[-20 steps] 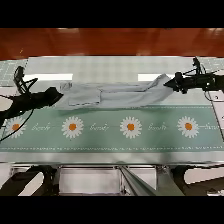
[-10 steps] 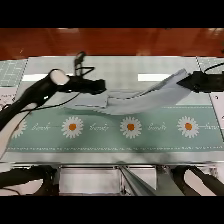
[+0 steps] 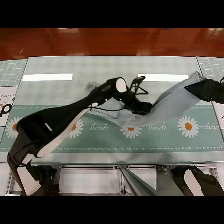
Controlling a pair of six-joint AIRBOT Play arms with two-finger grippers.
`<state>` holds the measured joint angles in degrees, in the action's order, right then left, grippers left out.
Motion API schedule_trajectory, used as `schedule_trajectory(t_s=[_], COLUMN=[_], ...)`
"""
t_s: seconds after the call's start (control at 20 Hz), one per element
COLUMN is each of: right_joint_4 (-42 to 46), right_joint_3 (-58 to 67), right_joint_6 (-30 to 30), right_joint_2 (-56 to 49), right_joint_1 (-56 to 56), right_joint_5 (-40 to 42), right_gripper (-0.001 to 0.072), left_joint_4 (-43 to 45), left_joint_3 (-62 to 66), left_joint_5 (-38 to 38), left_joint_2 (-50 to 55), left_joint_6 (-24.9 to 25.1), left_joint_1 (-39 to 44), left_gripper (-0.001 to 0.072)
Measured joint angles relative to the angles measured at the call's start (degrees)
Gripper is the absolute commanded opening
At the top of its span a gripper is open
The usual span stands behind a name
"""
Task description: Fold the shirts.
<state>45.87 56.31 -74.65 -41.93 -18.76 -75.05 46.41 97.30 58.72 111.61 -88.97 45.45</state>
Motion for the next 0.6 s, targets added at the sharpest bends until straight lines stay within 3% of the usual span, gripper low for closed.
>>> schedule_trajectory(t_s=[0.15, 0.3, 0.6], right_joint_4=[-0.26, -0.66, -5.66], right_joint_3=[-0.11, -0.11, 2.25], right_joint_6=[-0.26, -0.90, -1.44], right_joint_2=[0.39, -0.85, -13.31], right_joint_1=[0.17, 4.02, 24.52], right_joint_5=[0.13, 1.60, 16.50], right_gripper=[0.0029, 0.0029, 0.0029], left_joint_4=[0.28, 2.89, 12.98], left_joint_3=[1.31, 0.61, -16.15], left_joint_5=[1.84, 4.70, 4.76], left_joint_2=[0.35, -4.22, -26.91], left_joint_6=[-0.48, -0.96, -1.92], left_joint_1=[-0.55, -6.21, -23.61], left_gripper=[0.0016, 0.0016, 0.0016])
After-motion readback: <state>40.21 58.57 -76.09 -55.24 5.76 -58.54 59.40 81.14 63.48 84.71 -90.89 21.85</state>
